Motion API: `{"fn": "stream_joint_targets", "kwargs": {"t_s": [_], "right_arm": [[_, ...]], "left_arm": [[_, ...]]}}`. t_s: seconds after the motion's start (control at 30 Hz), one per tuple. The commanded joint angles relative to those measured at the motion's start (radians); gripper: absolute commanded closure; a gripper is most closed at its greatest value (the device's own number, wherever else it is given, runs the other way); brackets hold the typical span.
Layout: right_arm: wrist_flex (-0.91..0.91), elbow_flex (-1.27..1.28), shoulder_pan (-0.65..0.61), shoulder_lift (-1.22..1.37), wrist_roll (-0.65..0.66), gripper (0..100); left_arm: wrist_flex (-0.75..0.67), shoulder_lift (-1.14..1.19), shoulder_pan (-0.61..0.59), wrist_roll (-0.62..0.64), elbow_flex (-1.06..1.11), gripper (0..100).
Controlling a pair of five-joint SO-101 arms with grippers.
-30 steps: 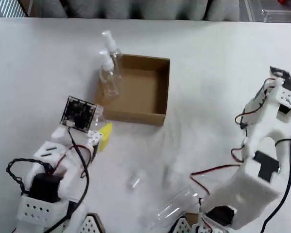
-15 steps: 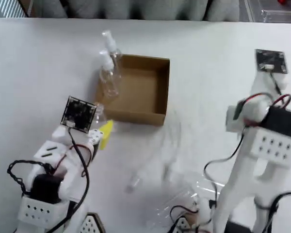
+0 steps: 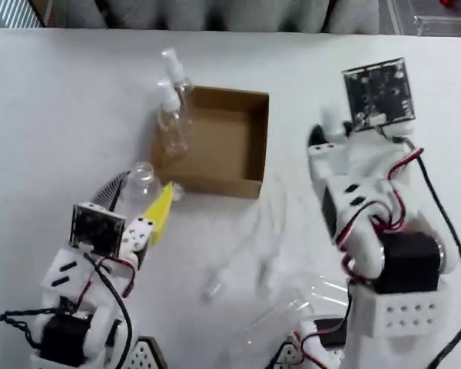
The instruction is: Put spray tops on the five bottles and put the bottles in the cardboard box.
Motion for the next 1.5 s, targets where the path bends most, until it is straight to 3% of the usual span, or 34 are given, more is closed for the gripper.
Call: {"fn": "stream_joint_targets", "kwargs": {"t_s": [0.0, 0.17, 0.3, 0.43, 0.63, 0.73, 0.83, 1.0, 1.47], "right_arm": [[-0.176, -0.006, -0.128, -0.074, -0.009, 98.2], [-0.340, -0.002, -0.329, -0.157, -0.074, 98.2], [-0.403, 0.018, -0.446, -0.211, -0.210, 98.3], [-0.440, 0.173, -0.526, -0.317, -0.215, 98.3], [-0.762, 0.497, -0.529, -0.489, -0.206, 98.3], [-0.840, 0.543, -0.529, -0.493, -0.132, 98.3], [-0.871, 0.539, -0.529, -0.441, -0.103, 98.3], [-0.934, 0.539, -0.527, -0.315, -0.098, 98.3], [-0.929, 0.546, -0.441, -0.214, -0.107, 98.3]], "left_arm": [[-0.086, -0.013, -0.005, 0.051, 0.002, 98], [-0.190, -0.013, -0.002, 0.247, 0.051, 98], [-0.279, -0.013, -0.002, 0.253, 0.121, 98], [-0.324, -0.013, 0.016, 0.258, 0.181, 98], [-0.321, -0.013, 0.160, 0.253, 0.207, 98], [-0.324, -0.013, 0.194, 0.253, 0.227, 98], [-0.342, -0.013, 0.248, 0.239, 0.279, 98], [-0.379, -0.013, 0.286, 0.112, 0.330, 98], [-0.381, -0.013, 0.280, 0.107, 0.338, 98]]}}
